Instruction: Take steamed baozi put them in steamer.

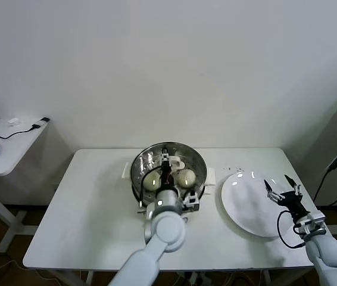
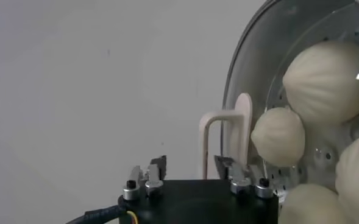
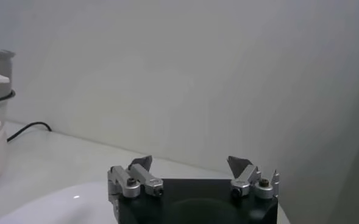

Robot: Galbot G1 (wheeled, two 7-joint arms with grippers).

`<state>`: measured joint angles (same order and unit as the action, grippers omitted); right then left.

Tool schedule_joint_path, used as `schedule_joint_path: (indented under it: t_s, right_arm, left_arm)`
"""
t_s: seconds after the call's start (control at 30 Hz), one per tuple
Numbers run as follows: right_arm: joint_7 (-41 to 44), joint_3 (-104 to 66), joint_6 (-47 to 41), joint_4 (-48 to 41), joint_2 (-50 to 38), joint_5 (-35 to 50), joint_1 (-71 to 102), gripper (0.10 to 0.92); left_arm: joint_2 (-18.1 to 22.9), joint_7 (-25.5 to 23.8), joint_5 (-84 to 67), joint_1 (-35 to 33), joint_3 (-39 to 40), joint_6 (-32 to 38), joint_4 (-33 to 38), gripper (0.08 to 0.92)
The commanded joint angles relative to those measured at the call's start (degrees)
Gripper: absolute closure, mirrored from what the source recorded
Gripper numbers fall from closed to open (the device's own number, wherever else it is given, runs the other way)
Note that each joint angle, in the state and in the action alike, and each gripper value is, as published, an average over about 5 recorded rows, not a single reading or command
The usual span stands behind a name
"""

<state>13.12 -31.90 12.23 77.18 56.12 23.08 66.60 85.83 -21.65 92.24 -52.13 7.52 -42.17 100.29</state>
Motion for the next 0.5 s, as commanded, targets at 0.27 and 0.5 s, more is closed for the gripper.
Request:
schedule_joint_path:
  t_s: [0.27,0.5]
  right_arm:
    - [-1.5,-0.9,-4.3,2.0,0.1,-3.8,0.9,0.203]
    - [-1.5,-2.5,-8.2,7.0,0.9,-4.6,3.2,0.203]
  left_arm:
    - [-16.4,5.2,-18.0,-11.3,-1.6,-2.3,23.3,0.210]
    - [-21.7,24.0,-44.4,-23.7,-16.9,11.2,27.1,0.178]
